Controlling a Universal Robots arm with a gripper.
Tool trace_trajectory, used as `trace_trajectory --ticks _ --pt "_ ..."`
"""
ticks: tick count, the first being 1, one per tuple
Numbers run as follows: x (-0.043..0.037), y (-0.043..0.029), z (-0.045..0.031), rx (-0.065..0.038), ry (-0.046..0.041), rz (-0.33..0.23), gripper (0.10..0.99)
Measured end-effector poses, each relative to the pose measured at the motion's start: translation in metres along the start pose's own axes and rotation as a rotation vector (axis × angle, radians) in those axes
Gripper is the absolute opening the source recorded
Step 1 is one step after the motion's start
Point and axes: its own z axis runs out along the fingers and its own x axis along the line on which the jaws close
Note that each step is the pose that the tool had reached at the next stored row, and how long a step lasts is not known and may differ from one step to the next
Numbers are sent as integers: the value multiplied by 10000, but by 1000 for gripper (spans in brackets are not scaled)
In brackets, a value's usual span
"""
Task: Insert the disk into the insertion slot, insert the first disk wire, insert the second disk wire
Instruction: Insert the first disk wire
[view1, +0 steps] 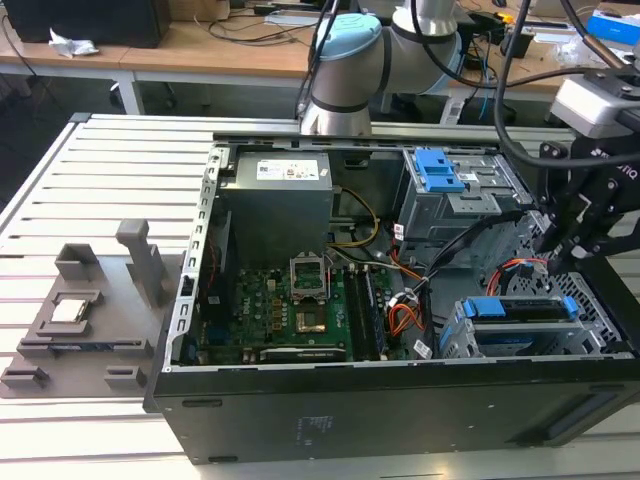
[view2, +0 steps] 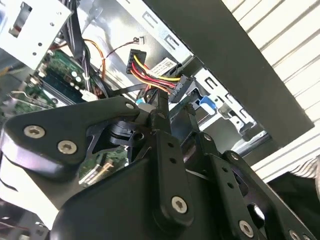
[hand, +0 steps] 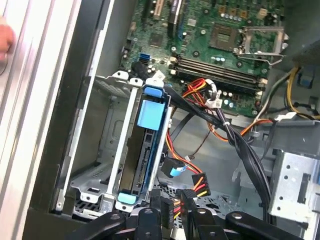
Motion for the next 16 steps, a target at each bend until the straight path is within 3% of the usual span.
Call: trace_trajectory --ticks 4,6,7,9,12,16 --pt "-28 -16 39 -7 81 -316 302" --pt "-46 -27 59 -28 172 -427 302" --pt "-48 -31 67 -48 249 -478 302" --pt "-49 -41 90 -118 500 -589 302" --pt "-49 -53 109 -165 674 -675 302" --pt "-48 -53 110 -170 691 -681 302"
